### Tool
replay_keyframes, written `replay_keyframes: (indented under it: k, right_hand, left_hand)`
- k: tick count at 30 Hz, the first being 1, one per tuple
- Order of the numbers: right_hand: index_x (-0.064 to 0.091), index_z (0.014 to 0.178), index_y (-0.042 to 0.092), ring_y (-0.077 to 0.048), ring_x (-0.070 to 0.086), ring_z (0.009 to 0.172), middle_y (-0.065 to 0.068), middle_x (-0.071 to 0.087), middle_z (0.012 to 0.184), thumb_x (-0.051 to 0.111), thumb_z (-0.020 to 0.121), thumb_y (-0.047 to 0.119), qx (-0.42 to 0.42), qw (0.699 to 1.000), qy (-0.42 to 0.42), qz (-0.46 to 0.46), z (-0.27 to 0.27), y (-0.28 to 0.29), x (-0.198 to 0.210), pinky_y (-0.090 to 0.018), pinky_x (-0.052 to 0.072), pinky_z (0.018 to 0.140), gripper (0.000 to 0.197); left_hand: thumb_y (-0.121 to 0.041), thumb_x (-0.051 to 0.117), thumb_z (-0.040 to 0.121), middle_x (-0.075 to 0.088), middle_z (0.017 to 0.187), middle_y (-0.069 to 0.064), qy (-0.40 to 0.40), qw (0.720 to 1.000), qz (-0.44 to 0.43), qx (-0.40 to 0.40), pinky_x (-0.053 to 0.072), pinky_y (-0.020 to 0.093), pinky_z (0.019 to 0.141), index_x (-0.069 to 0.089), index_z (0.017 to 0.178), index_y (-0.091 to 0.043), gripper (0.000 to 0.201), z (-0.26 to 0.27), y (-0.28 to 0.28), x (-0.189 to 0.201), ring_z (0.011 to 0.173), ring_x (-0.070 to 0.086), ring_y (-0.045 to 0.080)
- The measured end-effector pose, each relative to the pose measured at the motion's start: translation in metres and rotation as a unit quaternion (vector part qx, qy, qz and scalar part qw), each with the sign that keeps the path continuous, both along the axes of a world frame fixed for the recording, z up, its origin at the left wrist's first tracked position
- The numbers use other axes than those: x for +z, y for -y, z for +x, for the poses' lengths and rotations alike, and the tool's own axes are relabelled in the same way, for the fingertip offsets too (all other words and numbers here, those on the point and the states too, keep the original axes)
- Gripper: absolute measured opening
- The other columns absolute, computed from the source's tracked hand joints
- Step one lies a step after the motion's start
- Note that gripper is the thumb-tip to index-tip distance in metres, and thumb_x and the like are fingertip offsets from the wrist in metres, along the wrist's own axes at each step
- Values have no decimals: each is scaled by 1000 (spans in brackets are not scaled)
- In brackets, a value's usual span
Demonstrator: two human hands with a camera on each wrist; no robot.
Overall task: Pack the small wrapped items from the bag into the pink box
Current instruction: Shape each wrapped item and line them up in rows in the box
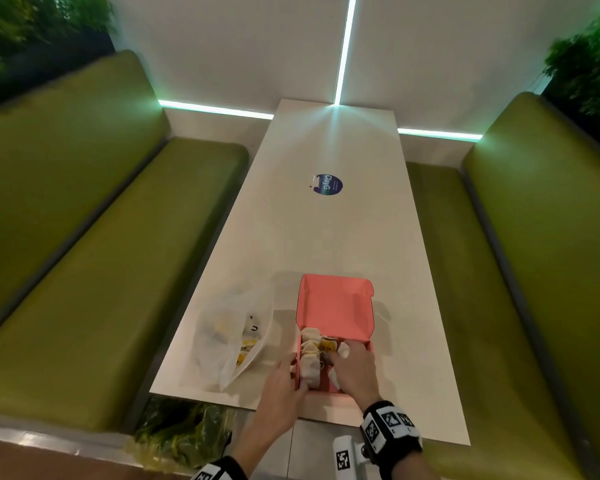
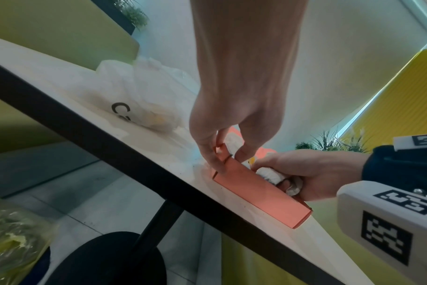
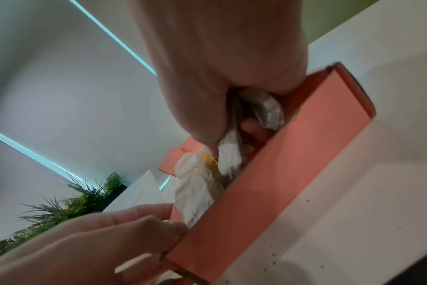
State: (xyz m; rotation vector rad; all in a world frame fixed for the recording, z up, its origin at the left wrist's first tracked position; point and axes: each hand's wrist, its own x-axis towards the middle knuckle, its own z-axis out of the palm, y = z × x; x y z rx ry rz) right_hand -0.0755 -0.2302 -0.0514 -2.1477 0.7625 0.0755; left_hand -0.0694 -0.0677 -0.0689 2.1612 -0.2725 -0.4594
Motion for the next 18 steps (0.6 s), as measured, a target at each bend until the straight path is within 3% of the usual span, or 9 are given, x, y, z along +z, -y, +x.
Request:
replay_keyframes:
  k: [3,6,8,10,13,15,16,18]
  right_hand:
    - [67,90,14,-20,58,80,-1,65,86,72,81,24,-30,999,5,40,-3,5,2,-31,44,72,14]
    - [68,97,14,-23,61,90,-2,66,93,70,84,27,-55,996,17,65,-9,12,6,-29,40,71,18]
    - [68,91,16,-21,63,87,-2,70,89,70,86,29,-72,991,59,93,-15,13,15,-28,42,66,14]
    - [69,84,18,-21,66,81,-2,71,81,69,88,32,-94,981,98,141,-19,12,25,-29,48,65,14]
    - [70,86,20,-26,72,78,-6,74,81,68,88,39,-135,954,102,246,-21,6,34,-44,61,67,19]
    - [68,95,13,-32,73,82,-13,74,88,64,92,37,-155,935,93,306,-21,5,34,-53,61,68,25]
    - [66,98,8,-33,73,82,-17,73,90,61,94,38,-157,930,93,317,-21,5,33,-53,61,69,30]
    - [61,101,0,-29,68,73,-21,70,88,58,95,41,-160,924,99,333,-21,5,32,-42,56,63,42]
  left_hand:
    - [-14,61,92,57,126,-5,21,1000,-18,-7,41,24,99,49,135,-21,45,0,-1,7,118,53,14]
    - [-23,54,100,49,123,-9,81,996,-28,-5,35,19,94,44,140,-21,41,-1,-3,21,116,49,13]
    - [-33,52,100,46,120,-13,113,993,-31,2,37,18,89,45,138,-27,39,-1,-1,32,112,46,7]
    - [-36,56,97,44,120,-17,134,989,-39,-43,41,19,87,47,132,-32,37,-1,5,41,109,45,1]
    - [-40,62,93,45,120,-17,123,981,-72,-129,44,15,80,49,126,-34,36,1,20,49,100,49,-2]
    - [-40,65,90,46,123,-14,125,978,-67,-152,44,14,80,50,129,-34,41,3,27,46,99,47,-1]
    - [-37,66,89,47,124,-13,131,977,-63,-154,44,14,82,52,128,-34,42,3,29,45,100,46,0]
    - [-29,67,89,50,122,-13,144,976,-63,-153,44,16,87,56,125,-32,38,4,31,43,104,45,4]
